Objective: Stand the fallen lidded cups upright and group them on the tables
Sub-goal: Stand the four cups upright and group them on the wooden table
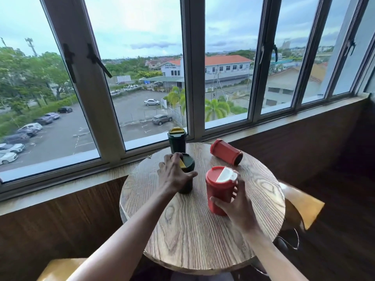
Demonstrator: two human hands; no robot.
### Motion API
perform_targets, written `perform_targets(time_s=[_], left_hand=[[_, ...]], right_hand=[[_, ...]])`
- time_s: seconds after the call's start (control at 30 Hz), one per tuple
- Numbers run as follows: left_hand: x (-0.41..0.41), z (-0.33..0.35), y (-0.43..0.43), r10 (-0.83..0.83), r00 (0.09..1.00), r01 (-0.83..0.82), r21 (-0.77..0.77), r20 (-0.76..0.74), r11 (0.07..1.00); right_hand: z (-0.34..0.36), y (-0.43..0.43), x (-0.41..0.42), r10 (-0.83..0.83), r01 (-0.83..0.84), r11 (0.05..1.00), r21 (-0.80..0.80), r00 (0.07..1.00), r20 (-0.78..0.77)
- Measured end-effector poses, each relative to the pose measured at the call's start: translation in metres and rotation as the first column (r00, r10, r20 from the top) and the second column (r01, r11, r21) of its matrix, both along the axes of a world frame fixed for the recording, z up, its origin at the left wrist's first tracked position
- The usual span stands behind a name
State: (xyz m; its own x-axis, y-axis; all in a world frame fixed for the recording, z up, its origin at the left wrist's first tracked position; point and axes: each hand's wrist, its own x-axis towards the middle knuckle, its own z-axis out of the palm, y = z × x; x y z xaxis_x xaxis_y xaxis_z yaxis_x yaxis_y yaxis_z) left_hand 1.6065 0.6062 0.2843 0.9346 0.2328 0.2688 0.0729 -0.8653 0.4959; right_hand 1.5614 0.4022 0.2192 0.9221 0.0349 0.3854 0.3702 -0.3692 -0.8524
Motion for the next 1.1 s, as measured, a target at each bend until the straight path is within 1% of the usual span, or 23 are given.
perform_targets(time_s=[0.07, 0.13, 0.17, 0.23, 0.3, 0.4, 0.5, 0.53, 0.6, 0.7, 0.77, 0.87, 0.97, 1.03, 1.1], left_hand=[[0.006, -0.006, 0.004, -0.048, 0.999, 0.047, -0.093, -0.011, 0.995], [0.011, -0.01, 0.008, -0.088, 0.996, 0.093, -0.198, 0.033, 0.976], [0.012, -0.012, 0.009, -0.097, 0.994, 0.108, -0.225, 0.058, 0.968], [0.012, -0.016, 0.011, -0.1, 0.989, 0.124, -0.255, 0.105, 0.959], [0.01, -0.022, 0.012, -0.07, 0.985, 0.121, -0.343, 0.156, 0.931], [0.008, -0.03, 0.017, -0.028, 0.983, 0.121, -0.532, 0.179, 0.838], [0.013, -0.032, 0.031, -0.092, 0.984, 0.171, -0.68, 0.151, 0.713], [0.015, -0.032, 0.038, -0.128, 0.982, 0.188, -0.71, 0.137, 0.679], [0.019, -0.033, 0.052, -0.205, 0.973, 0.212, -0.74, 0.102, 0.638], [0.021, -0.034, 0.065, -0.329, 0.941, 0.264, -0.783, 0.081, 0.564], [0.021, -0.035, 0.069, -0.367, 0.928, 0.277, -0.782, 0.067, 0.559], [0.02, -0.041, 0.068, -0.386, 0.922, 0.255, -0.766, 0.009, 0.59], [0.019, -0.049, 0.056, -0.316, 0.949, 0.217, -0.716, -0.005, 0.664], [0.023, -0.052, 0.052, -0.253, 0.967, 0.201, -0.695, 0.029, 0.69], [0.027, -0.052, 0.054, -0.258, 0.966, 0.211, -0.681, 0.034, 0.701]], right_hand=[[-0.007, -0.002, 0.002, 0.009, -0.009, 1.0, -0.004, 0.998, -0.065], [-0.011, -0.004, 0.006, 0.002, -0.001, 1.0, 0.009, 0.994, -0.113], [-0.012, -0.004, 0.007, 0.004, -0.002, 1.0, 0.014, 0.991, -0.134], [-0.01, -0.005, 0.01, 0.009, -0.006, 1.0, 0.021, 0.986, -0.168], [-0.008, -0.006, 0.013, 0.006, -0.001, 1.0, 0.025, 0.982, -0.187], [-0.005, -0.006, 0.016, -0.003, 0.004, 1.0, 0.005, 0.981, -0.192], [-0.002, -0.004, 0.018, 0.0, -0.001, 1.0, -0.004, 0.982, -0.188], [-0.002, -0.003, 0.018, 0.0, -0.002, 1.0, -0.011, 0.983, -0.185], [-0.001, -0.001, 0.018, -0.006, 0.002, 1.0, -0.025, 0.985, -0.17], [-0.002, 0.002, 0.019, -0.012, 0.006, 0.999, -0.04, 0.988, -0.152], [-0.002, 0.004, 0.019, -0.013, 0.005, 0.998, -0.056, 0.989, -0.147], [-0.001, 0.004, 0.02, -0.022, 0.008, 0.996, -0.09, 0.989, -0.149], [-0.001, 0.001, 0.023, -0.02, -0.007, 0.991, -0.131, 0.979, -0.205], [-0.004, 0.0, 0.024, -0.017, -0.026, 0.984, -0.178, 0.972, -0.236], [-0.006, 0.0, 0.022, -0.009, -0.043, 0.98, -0.195, 0.966, -0.257]])
